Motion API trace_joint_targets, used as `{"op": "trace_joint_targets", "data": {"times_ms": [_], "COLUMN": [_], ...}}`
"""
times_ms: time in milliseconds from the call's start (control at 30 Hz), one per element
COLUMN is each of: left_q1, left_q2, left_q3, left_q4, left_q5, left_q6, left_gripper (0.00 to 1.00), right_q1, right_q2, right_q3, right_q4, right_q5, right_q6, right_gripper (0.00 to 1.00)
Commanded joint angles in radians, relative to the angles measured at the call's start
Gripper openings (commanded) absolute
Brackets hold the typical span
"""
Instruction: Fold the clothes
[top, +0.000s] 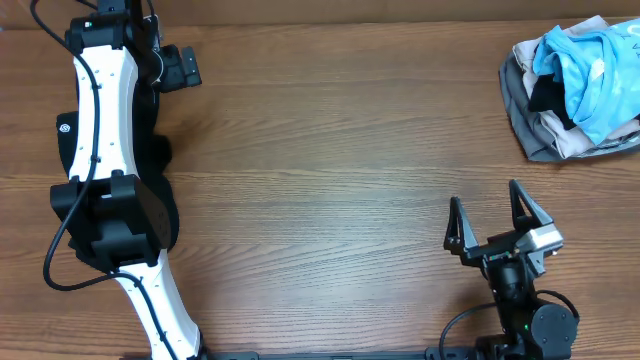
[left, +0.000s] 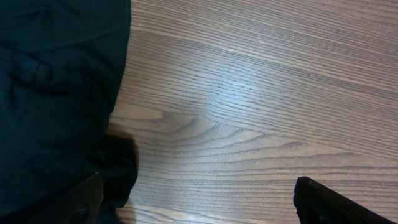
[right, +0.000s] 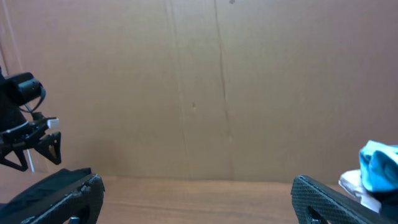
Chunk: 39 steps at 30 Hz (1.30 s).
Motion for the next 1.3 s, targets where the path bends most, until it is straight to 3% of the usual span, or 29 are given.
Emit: {"op": "trace_joint_targets", "data": {"times_ms": [0,267,500,1267], "left_q1": [-0.001,-0.001,-0.001,-0.001], "left_q2": [-0.010,-0.010,-0.010,-0.010], "left_q3": [0.021,0.021,0.021,0.021], "left_q4": [0.001,0.001,0.001,0.001], "left_q5": [0.000,0.000,0.000,0.000], "left_q6": [-0.010,-0.010,-0.010,-0.010], "left_gripper": [1.00,1.00,1.00,1.00], "right_q1": [0.006,0.005,0.006,0.003], "right_q2": [-0.041,-0.098,-0.098,-0.097], "right_q3": [-0.038,-0.062,-0.062,-0.062], "right_q4": [0.007,-0.121,-0.339,-0.334], "right_q5": [0.029,0.029,0.026,0.026], "right_q6": [0.011,0.010,0.010,0.010], "right_gripper": [1.00,1.00,1.00,1.00]}}
